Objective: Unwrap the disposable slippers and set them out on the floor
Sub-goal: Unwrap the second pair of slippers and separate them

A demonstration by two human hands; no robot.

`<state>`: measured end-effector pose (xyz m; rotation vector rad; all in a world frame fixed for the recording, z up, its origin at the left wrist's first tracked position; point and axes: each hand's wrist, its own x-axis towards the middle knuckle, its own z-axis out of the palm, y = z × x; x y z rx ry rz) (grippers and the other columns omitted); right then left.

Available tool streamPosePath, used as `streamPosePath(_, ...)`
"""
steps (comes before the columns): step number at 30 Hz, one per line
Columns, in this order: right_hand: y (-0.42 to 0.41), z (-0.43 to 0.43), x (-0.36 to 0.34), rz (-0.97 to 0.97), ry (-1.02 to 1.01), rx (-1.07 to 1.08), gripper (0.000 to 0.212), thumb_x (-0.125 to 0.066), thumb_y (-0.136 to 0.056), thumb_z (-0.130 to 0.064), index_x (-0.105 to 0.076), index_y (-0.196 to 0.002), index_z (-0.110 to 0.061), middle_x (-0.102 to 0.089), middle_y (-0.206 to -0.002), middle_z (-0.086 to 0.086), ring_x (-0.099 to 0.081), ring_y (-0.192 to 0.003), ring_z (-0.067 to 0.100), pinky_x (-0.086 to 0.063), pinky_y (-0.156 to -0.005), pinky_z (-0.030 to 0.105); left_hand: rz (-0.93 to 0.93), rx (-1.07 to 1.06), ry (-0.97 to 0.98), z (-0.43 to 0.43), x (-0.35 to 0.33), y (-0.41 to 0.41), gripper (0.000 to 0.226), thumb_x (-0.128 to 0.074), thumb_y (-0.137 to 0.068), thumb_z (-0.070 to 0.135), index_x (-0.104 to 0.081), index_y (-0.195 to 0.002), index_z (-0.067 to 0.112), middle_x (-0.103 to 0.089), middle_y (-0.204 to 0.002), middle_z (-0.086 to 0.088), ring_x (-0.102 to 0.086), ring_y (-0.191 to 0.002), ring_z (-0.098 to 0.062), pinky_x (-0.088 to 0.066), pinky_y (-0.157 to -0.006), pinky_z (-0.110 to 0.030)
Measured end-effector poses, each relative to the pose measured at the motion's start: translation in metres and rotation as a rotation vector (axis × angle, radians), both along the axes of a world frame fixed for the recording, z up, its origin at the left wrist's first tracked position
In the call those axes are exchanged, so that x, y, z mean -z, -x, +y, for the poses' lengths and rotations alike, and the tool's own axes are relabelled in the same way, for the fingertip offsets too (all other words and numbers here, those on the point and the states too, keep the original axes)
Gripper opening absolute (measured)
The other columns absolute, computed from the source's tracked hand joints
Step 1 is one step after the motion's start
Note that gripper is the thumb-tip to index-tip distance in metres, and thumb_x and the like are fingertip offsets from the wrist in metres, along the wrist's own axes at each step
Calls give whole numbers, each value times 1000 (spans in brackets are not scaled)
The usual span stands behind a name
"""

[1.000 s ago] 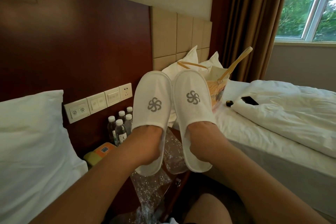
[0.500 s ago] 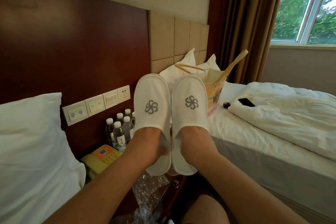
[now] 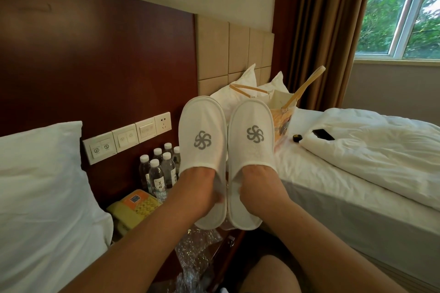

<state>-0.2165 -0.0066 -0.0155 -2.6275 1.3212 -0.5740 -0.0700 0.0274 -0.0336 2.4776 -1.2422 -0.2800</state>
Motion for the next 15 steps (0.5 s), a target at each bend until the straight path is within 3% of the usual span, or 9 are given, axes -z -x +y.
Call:
streamPosePath(4,-2,-1,-1,-50,-2,-6,30,-61,-89,-11,-60,-118,-12,-59,-121,7,-55,-113,26,-45,-90,29,4,-15,-2,0,-1,1,32,-75,-75,33,-48,-87,22,-35,-71,-1,-43,-79,-24,-40,-71,-33)
streamPosePath(7,-5,-4,-3,-94,35,-18,28,-64,-85,-10,-63,-113,-13,-61,-116,6,-56,-109,26,-41,-80,25,-33,-1,28,-1,-3,2,41,-74,-75,32,-35,-66,25,-37,-70,0,-43,-68,-21,-40,-69,-33)
streamPosePath(9,-5,-7,-5,-102,37,-14,25,-64,-85,-9,-63,-110,-13,-60,-113,6,-56,-106,25,-37,-77,24,-73,36,50,-2,-5,2,42,-76,-73,31,-35,-64,25,-40,-69,0,-39,-61,-17,-39,-66,-31)
streamPosePath(13,-3,-10,-7,-112,49,-26,24,-65,-84,-10,-62,-108,-12,-60,-111,6,-57,-106,26,-37,-76,25,-142,121,76,6,-10,1,39,-77,-75,35,-39,-71,26,-38,-68,6,-44,-66,-18,-38,-64,-28)
streamPosePath(15,-3,-8,-8,-108,38,-52,25,-67,-81,-14,-62,-105,-14,-60,-110,6,-57,-105,28,-39,-77,27,-277,237,201,13,-9,5,36,-75,-76,38,-43,-77,22,-34,-64,10,-51,-69,-21,-35,-59,-25)
